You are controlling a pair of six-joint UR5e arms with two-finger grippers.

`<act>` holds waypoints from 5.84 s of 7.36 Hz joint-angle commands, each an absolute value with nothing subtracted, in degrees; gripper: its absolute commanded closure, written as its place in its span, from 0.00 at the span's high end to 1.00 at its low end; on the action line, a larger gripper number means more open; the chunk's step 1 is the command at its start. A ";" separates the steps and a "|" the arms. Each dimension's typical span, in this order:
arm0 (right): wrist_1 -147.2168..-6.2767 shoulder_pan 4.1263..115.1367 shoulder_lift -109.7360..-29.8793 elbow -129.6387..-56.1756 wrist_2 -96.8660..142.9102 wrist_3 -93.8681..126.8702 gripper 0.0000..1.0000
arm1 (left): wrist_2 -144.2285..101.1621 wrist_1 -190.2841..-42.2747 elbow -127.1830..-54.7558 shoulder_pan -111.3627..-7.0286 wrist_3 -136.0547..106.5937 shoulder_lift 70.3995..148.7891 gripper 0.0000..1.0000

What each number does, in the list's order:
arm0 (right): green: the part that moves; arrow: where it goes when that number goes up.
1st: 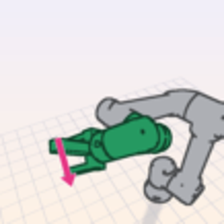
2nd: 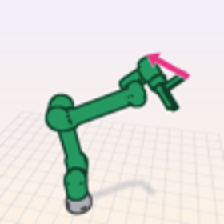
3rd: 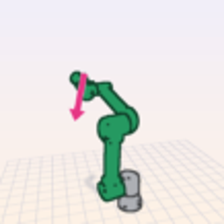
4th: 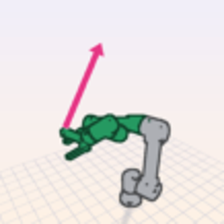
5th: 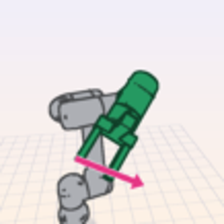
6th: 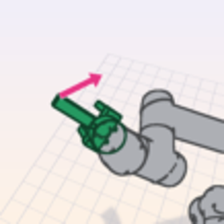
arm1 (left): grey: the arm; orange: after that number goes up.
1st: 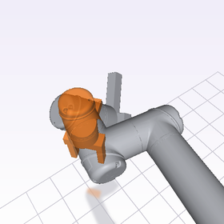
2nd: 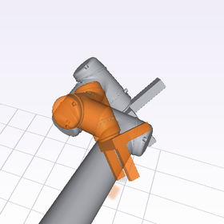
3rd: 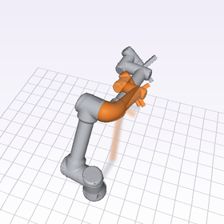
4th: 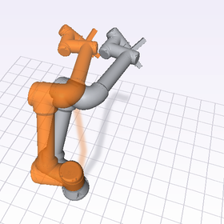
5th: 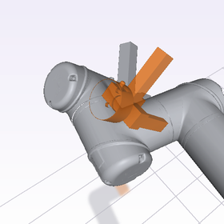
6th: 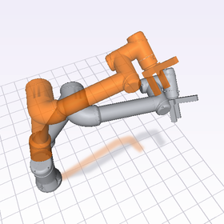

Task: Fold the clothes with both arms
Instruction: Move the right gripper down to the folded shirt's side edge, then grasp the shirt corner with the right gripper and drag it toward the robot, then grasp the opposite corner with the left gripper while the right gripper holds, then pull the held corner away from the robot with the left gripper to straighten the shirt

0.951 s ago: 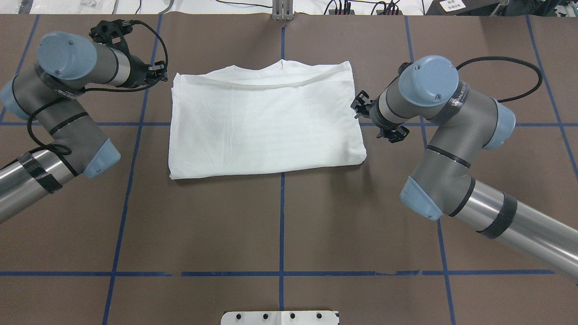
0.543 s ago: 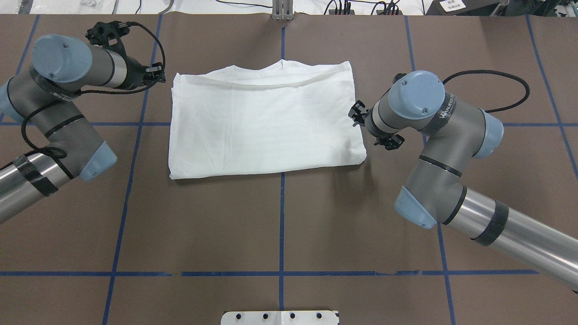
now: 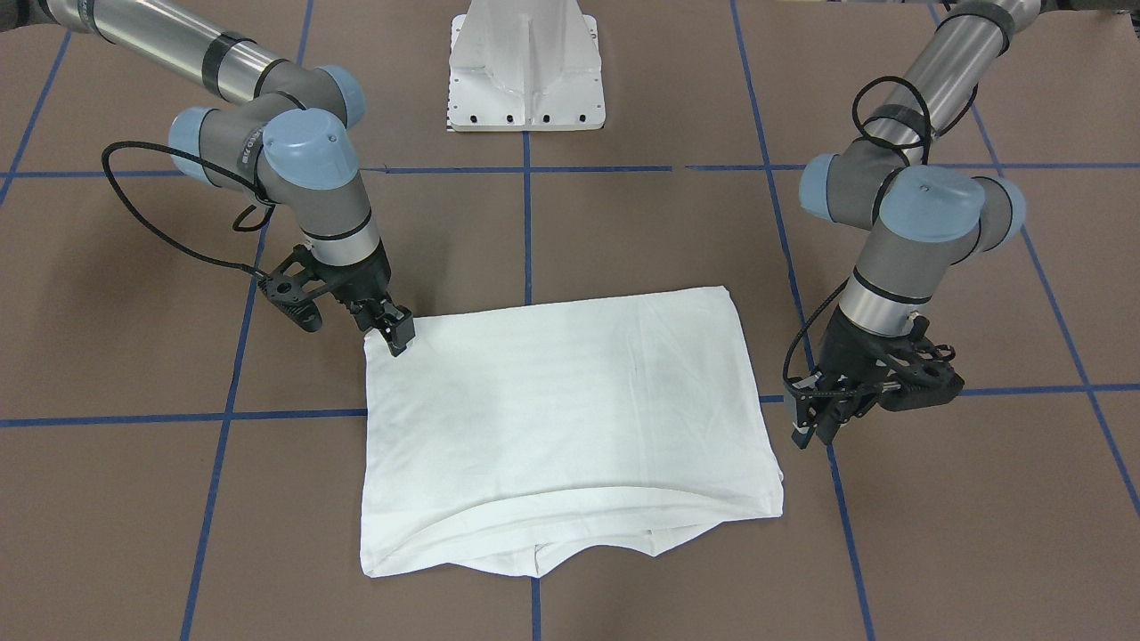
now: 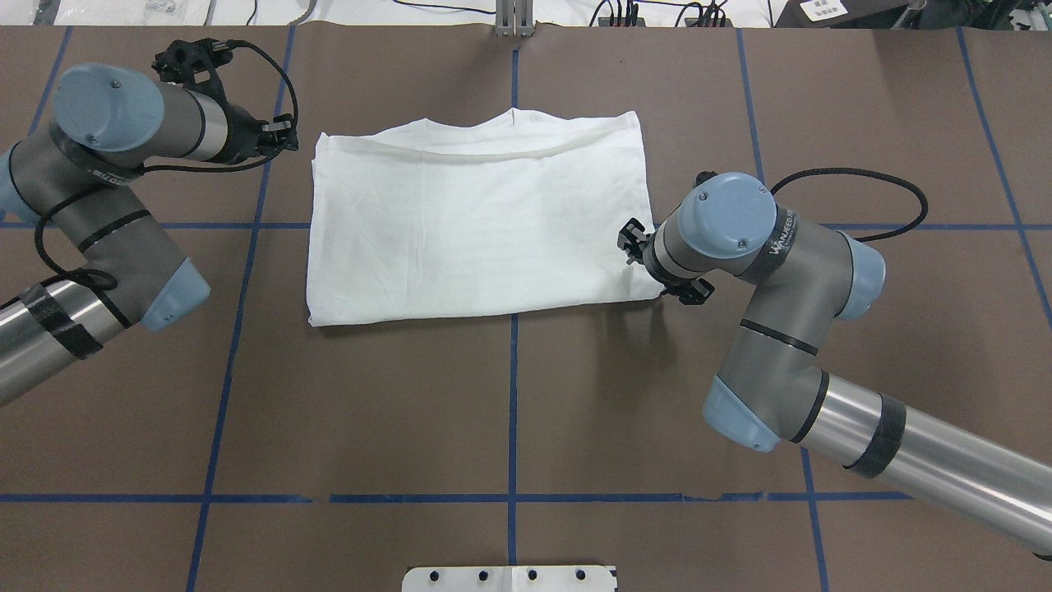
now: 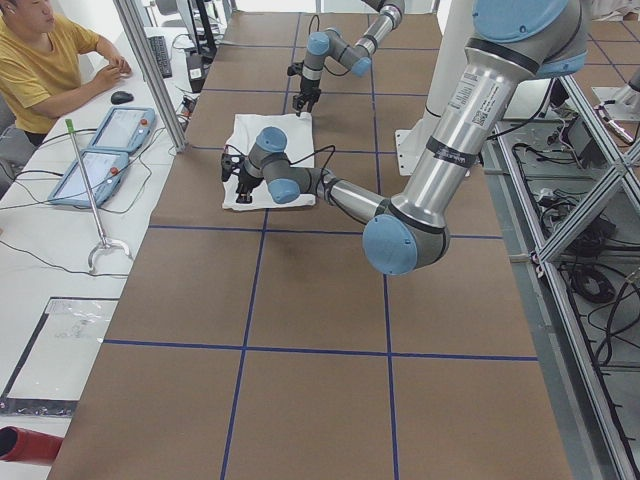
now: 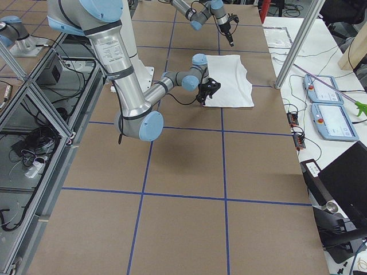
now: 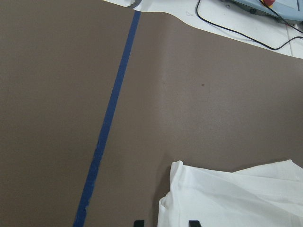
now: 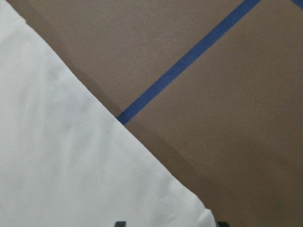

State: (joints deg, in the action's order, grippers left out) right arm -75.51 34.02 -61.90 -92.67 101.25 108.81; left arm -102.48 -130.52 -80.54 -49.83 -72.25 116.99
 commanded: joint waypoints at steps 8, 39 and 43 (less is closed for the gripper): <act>-83.00 29.65 -75.54 -117.67 102.21 109.16 0.00 | -103.96 -130.61 -83.31 -49.66 -72.68 116.81 0.42; -96.42 21.80 -70.06 -123.84 100.73 118.48 1.00 | -107.84 -141.92 -40.19 -47.73 -81.04 148.35 0.00; -95.63 16.00 -62.33 -113.67 88.61 119.53 1.00 | -108.37 -141.77 -48.56 -48.25 -81.04 144.79 0.48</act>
